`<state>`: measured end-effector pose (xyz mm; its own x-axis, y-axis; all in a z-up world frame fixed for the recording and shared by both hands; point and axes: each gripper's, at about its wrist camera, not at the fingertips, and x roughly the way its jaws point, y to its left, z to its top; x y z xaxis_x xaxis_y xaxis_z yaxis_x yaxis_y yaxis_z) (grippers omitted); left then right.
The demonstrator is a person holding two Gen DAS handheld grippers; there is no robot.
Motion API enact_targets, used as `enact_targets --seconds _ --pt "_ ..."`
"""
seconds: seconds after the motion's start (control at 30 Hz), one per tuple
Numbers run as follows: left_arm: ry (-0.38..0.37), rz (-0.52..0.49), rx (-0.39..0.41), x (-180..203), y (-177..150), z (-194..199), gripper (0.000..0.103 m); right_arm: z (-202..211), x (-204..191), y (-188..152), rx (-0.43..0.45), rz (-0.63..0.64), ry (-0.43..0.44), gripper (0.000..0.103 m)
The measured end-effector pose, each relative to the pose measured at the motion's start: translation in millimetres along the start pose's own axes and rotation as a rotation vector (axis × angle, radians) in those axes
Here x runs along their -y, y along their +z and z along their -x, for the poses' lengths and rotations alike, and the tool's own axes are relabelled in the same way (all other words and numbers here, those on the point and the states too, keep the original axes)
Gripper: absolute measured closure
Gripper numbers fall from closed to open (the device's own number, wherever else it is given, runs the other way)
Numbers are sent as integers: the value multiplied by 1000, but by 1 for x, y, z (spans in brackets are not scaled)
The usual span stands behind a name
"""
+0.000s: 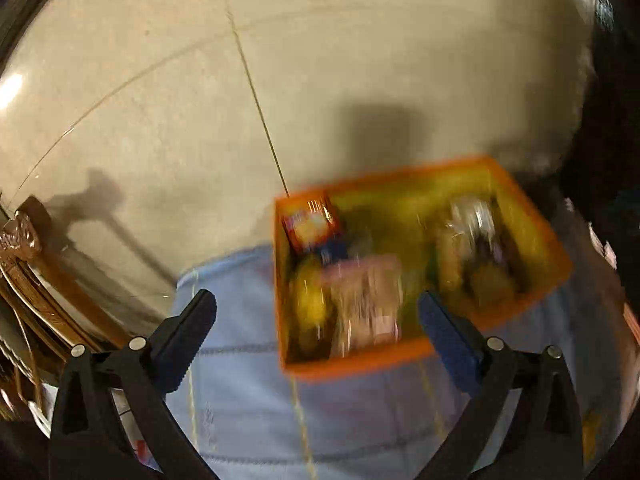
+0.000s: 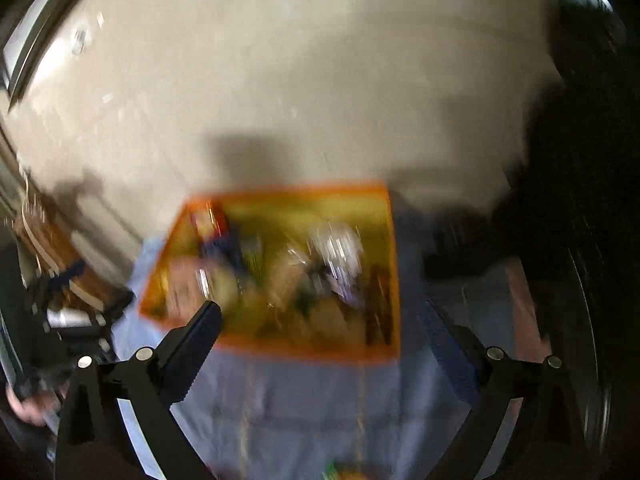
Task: Organize snacks
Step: 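Grasp the red cookie bag with the left tool while the right tool grasps a green-topped snack bag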
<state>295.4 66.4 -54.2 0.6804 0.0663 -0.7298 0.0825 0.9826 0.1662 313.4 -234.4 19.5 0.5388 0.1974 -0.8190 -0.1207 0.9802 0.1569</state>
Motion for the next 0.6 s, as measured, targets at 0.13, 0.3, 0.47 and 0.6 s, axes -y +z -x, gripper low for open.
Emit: enact_targets --seconds 0.13,0.3,0.47,0.6 --pt "-98 -39 -9 18 -88 27 4 2 12 -92 -89 55 -138 4" --pt "-196 -69 -194 56 -203 27 4 -40 18 -186 -279 -4 -108 4" --pt "-339 -85 -255 81 -251 24 4 -79 22 -211 -276 13 -141 4" --pt "-424 -83 -273 94 -256 26 4 -100 25 -213 -255 -62 -130 3"
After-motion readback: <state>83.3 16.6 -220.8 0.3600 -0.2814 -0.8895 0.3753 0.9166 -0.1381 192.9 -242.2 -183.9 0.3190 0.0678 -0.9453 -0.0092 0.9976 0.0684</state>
